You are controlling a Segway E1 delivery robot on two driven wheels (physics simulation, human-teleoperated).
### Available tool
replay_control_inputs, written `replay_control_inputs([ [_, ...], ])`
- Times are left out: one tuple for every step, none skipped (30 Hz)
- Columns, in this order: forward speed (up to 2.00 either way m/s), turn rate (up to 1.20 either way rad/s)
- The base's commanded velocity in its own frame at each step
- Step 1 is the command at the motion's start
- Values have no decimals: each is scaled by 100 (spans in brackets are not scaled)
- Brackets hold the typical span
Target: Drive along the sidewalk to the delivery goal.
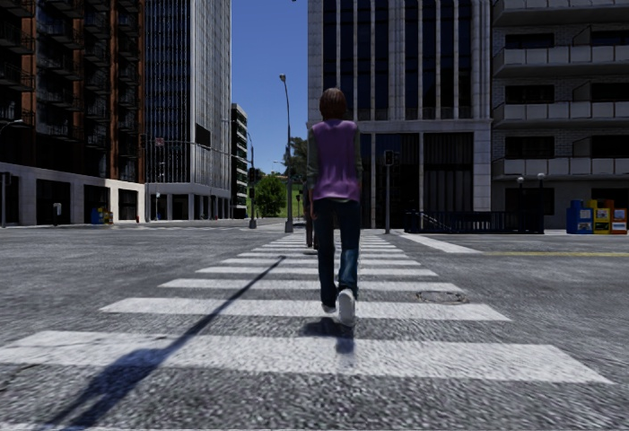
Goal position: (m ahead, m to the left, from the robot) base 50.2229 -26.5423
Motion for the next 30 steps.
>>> replay_control_inputs([
  [81,0],
  [86,0],
  [88,0],
  [88,0],
  [88,0],
  [88,0],
  [88,0],
  [88,0],
  [88,0],
  [88,0],
  [88,0],
  [88,0],
  [88,0],
  [88,0],
  [88,0],
  [88,0],
  [88,0],
  [88,0],
  [88,0],
  [88,0],
  [89,0],
  [90,0],
  [98,0],
  [98,0],
  [101,0],
  [102,0],
  [101,0],
  [101,0],
  [101,0],
  [101,0],
])
